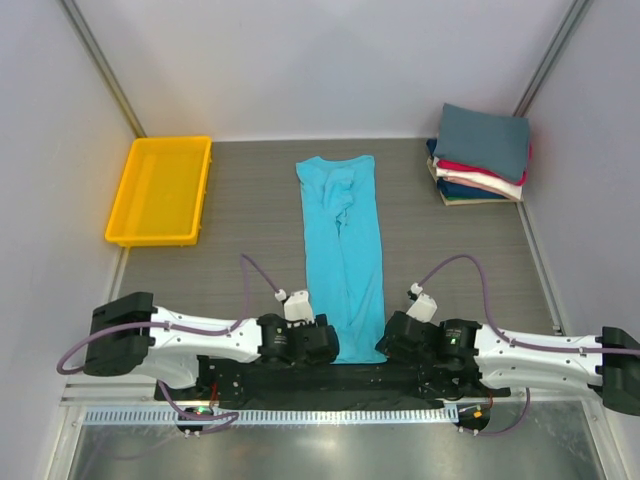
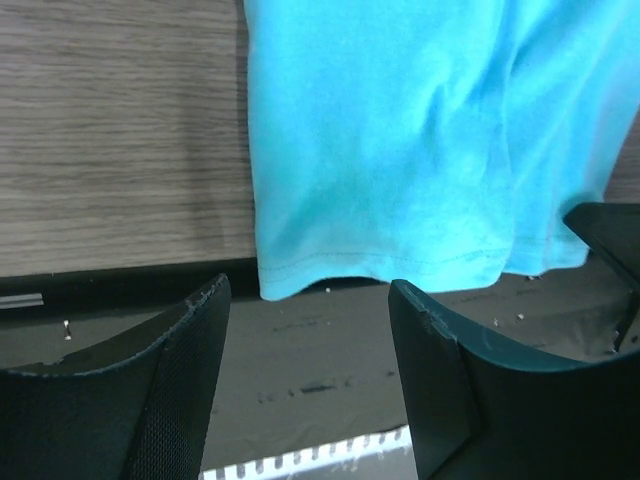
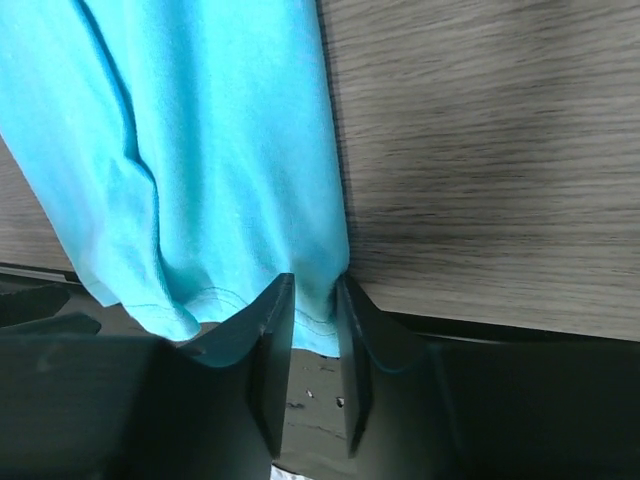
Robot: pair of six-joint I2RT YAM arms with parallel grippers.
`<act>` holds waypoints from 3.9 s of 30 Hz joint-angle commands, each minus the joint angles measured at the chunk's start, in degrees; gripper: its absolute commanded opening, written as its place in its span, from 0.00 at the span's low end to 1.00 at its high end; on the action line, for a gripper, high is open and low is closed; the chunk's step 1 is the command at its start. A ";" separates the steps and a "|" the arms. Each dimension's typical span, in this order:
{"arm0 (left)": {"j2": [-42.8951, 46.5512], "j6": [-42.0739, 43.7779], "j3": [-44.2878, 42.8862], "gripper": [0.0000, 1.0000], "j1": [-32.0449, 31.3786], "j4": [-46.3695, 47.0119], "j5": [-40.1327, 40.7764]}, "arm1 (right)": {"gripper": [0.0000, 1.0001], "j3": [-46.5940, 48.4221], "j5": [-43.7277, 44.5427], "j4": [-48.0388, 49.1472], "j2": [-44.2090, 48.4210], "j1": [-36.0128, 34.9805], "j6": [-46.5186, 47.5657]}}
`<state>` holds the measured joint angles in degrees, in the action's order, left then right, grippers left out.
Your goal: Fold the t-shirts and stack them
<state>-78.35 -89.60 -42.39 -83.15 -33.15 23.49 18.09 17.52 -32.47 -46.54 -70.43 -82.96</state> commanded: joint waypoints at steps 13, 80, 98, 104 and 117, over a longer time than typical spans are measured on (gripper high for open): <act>-6.65 -1.89 1.87 0.19 -0.25 6.69 5.78 | 0.01 -2.62 2.43 0.30 1.37 -0.14 -0.63; -41.85 42.49 -58.65 0.30 58.45 -12.25 -22.06 | 0.61 69.60 -16.82 5.59 -63.73 54.61 49.64; -33.28 47.32 -51.58 0.47 62.50 -6.33 -32.62 | 0.58 62.26 -27.54 5.66 -55.49 51.72 53.78; -35.64 47.94 -47.70 0.46 62.50 -3.69 -34.91 | 0.59 58.29 -28.68 8.65 -57.95 51.36 53.78; -41.09 47.42 -49.19 0.46 62.32 -0.69 -36.49 | 0.59 61.10 -29.21 10.50 -65.16 51.36 54.48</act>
<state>-118.85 -42.96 -89.73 -20.88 -36.29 -11.27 76.34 -10.63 -23.92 -110.50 -19.11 -29.61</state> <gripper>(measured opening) 0.461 0.590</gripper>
